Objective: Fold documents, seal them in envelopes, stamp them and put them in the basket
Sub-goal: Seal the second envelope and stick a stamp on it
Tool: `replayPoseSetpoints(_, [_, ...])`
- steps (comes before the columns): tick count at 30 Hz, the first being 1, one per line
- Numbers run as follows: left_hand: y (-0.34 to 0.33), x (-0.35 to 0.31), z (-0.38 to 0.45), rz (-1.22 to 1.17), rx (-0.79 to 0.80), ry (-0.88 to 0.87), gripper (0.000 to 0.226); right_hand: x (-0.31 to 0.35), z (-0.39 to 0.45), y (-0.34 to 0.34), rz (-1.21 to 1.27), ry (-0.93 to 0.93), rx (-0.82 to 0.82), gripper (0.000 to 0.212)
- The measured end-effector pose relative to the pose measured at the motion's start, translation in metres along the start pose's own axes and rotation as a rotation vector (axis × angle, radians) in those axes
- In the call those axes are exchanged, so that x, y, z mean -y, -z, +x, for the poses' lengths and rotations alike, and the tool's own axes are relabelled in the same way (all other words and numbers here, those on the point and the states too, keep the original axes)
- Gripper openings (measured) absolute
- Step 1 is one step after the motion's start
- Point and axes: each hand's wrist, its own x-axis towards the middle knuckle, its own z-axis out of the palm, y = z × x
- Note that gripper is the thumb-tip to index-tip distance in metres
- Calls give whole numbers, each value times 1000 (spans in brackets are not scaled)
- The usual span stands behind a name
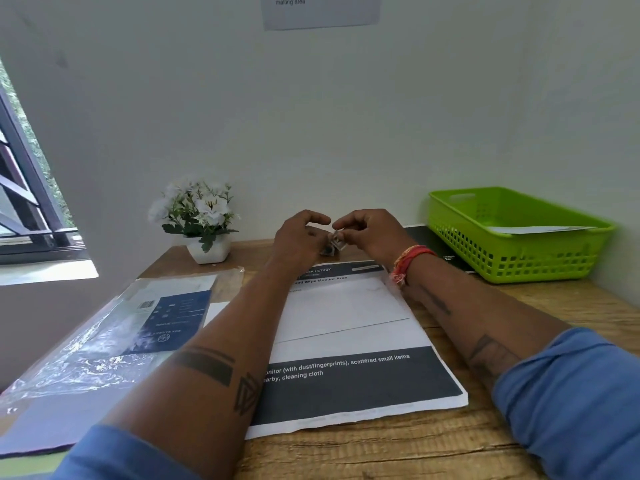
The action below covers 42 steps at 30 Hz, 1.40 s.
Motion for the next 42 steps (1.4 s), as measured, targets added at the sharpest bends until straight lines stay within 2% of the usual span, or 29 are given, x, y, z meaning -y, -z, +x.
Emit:
replayPoseSetpoints(5, [-7,-9,-6,-10,41,-16,24,1,-12,10,128,-53,-21,16])
replayPoseSetpoints(12, [-12,-15,-11,216,-97,16,23,2,-13,9,116,-40,-103,15])
replayPoseSetpoints(18, [-14,-10,-11,120,22,2,15,-3,-14,13,136,-58,-85,17])
replayPoseSetpoints(24, [-14,-9,-11,131,-30,10,6,2,-17,10,91,-41,-86,17])
replayPoseSetpoints(28, [-9,-8,-14,6,6,80,19,-1,-15,11,120,-44,-106,16])
replayPoseSetpoints(32, [-9,-10,-17,-18,123,55,41,-2,-17,14,179,-49,-76,18])
replayPoseSetpoints(35, [-12,-10,-16,39,117,9,33,-1,-18,14,225,-60,-36,19])
replayPoseSetpoints(40, [-12,-7,-14,24,86,17,20,0,-16,14,254,-117,-151,10])
replayPoseSetpoints(42, [-11,-7,-15,-12,78,34,20,0,-16,17,320,-139,-109,12])
